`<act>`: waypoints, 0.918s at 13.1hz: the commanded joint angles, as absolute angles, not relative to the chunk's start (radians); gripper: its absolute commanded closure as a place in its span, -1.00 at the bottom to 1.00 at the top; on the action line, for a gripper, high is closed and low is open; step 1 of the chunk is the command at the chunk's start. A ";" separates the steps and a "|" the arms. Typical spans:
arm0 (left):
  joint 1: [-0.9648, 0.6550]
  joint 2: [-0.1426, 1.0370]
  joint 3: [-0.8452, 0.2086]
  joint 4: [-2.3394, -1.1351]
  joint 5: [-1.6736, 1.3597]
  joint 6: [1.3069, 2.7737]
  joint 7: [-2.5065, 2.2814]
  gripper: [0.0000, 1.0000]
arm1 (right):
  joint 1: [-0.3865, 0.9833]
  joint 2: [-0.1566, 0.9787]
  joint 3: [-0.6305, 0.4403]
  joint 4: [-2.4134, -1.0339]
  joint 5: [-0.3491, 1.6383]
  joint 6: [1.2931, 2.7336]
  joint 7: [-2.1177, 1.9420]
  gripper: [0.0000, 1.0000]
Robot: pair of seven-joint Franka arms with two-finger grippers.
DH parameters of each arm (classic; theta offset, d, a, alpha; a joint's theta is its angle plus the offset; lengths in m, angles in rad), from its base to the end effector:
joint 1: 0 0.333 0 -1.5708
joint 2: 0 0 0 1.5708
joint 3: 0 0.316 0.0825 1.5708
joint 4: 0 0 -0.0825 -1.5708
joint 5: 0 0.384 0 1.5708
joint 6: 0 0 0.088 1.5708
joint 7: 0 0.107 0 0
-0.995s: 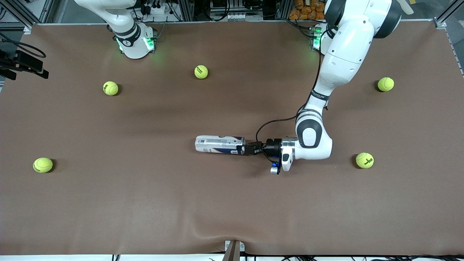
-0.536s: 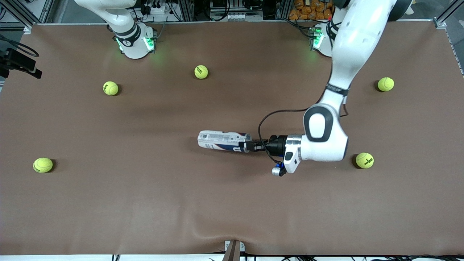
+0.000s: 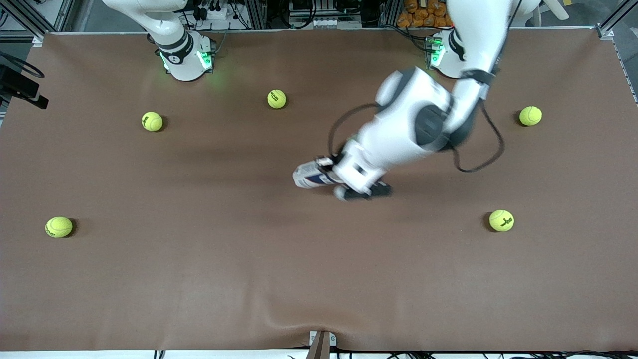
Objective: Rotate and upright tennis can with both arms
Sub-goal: 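Rotate the can upright with the left gripper, lifting its end, then set the upright can on the table with the left gripper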
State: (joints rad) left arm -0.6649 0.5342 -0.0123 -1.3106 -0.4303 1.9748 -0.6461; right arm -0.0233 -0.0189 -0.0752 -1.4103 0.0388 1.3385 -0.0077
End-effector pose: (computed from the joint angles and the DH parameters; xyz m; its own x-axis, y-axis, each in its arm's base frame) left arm 0.5509 -0.4745 0.4496 0.9821 0.0807 -0.1700 0.1411 -0.9134 0.3819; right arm 0.5197 -0.0470 0.6888 0.9953 -0.0816 -0.0524 -0.0837 -0.9957 -0.0400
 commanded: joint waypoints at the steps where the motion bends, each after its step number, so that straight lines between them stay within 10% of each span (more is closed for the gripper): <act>1: -0.796 0.560 0.034 -1.266 -0.217 1.979 -0.675 1.00 | -0.032 -0.015 -0.067 -1.393 0.041 1.335 0.006 -1.00; 12: -1.000 0.664 0.126 -1.262 0.057 2.060 -0.841 0.83 | -0.012 -0.009 -0.061 -1.394 -0.011 1.350 0.008 -1.00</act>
State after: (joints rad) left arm -0.9913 0.6475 0.1086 -1.2944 0.0321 2.0552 -0.8274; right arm -0.0199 -0.0151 -0.0698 -1.4095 0.0130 1.3550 -0.0077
